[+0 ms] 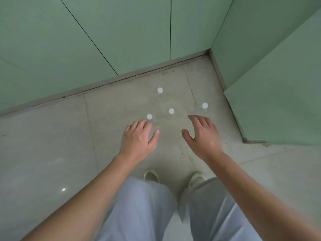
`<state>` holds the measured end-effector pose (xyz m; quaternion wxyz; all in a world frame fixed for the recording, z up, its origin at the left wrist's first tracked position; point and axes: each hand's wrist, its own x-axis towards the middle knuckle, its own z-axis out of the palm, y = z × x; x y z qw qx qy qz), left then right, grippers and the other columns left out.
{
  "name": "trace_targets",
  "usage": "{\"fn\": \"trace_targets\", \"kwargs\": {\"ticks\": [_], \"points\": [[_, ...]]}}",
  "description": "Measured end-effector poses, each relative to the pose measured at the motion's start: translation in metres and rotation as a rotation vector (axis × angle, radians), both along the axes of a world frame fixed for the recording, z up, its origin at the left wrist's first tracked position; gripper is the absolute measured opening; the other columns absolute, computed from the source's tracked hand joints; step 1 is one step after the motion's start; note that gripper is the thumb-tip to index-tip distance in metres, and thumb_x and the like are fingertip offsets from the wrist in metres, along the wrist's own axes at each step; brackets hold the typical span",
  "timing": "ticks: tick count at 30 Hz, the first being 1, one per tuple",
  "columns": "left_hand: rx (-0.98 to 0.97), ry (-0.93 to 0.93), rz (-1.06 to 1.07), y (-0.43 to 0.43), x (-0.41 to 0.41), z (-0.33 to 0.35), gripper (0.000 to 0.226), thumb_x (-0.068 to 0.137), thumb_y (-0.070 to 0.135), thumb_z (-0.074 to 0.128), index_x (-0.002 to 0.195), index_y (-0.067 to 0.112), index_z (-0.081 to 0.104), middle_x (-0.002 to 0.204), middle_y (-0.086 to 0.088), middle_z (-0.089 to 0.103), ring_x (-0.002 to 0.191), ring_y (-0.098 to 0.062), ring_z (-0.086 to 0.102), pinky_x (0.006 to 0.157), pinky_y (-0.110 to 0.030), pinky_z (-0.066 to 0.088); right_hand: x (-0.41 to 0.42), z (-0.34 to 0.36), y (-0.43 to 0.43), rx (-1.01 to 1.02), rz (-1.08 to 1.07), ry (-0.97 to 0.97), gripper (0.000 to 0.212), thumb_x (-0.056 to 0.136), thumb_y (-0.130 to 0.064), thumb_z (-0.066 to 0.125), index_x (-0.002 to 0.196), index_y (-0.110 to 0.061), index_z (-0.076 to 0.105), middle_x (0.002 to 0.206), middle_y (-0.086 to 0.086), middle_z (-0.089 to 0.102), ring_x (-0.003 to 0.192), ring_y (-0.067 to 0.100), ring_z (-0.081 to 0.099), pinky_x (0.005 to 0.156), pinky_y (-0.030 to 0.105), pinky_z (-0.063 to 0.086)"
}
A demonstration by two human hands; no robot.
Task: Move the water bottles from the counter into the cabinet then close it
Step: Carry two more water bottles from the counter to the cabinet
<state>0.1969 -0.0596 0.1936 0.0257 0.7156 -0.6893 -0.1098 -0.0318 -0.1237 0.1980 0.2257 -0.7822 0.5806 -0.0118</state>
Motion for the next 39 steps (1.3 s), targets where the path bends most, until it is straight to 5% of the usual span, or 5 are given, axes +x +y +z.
{"fn": "trace_targets", "kwargs": {"ticks": [11,16,29,34,39], "points": [[-0.172,-0.014,-0.046,-0.082,0.015,-0.185,0.05,0.098,0.047,0.041,0.12,0.01,0.066,0.117,-0.007,0.068,0.101,-0.032,0.064,0.081,-0.042,0.051,0.034,-0.183,-0.08,-0.148,0.148,-0.089,0.049,0.094,-0.043,0.057,0.133,-0.014,0.057,0.133,0.005,0.062,0.126,0.027,0.052,0.101,0.041,0.042],[-0.213,-0.058,-0.118,-0.116,0.011,-0.196,0.054,0.099,0.051,0.035,0.125,0.012,0.063,0.119,-0.006,0.067,0.101,-0.029,0.063,0.081,-0.041,0.05,0.034,-0.193,-0.111,-0.25,0.164,-0.114,0.053,0.094,-0.046,0.055,0.138,-0.016,0.053,0.137,0.003,0.059,0.129,0.025,0.049,0.103,0.04,0.04],[0.116,-0.003,-0.243,-0.126,-0.012,-0.244,0.074,0.09,0.067,0.025,0.143,0.021,0.048,0.135,-0.002,0.058,0.114,-0.025,0.059,0.091,-0.038,0.046,-0.018,-0.165,-0.115,-0.282,0.113,-0.11,0.051,0.094,-0.048,0.055,0.137,-0.019,0.055,0.137,0.0,0.058,0.129,0.023,0.047,0.103,0.038,0.042],[0.242,0.13,-0.099,-0.13,-0.014,-0.274,0.07,0.092,0.055,0.058,0.149,0.019,0.038,0.137,-0.007,0.057,0.121,-0.028,0.056,0.096,-0.038,0.046,-0.027,-0.178,-0.151,-0.257,0.228,-0.023,0.052,0.095,-0.046,0.055,0.138,-0.016,0.054,0.135,0.005,0.059,0.13,0.025,0.047,0.103,0.04,0.042],[0.204,0.326,0.011,-0.144,-0.024,-0.286,0.051,0.089,0.039,0.071,0.132,0.02,0.052,0.121,-0.004,0.064,0.11,-0.025,0.061,0.088,-0.036,0.049,-0.053,-0.212,-0.169,-0.107,0.179,0.03,0.055,0.094,-0.047,0.058,0.141,-0.019,0.05,0.141,0.002,0.054,0.132,0.021,0.044,0.105,0.036,0.041]]}}
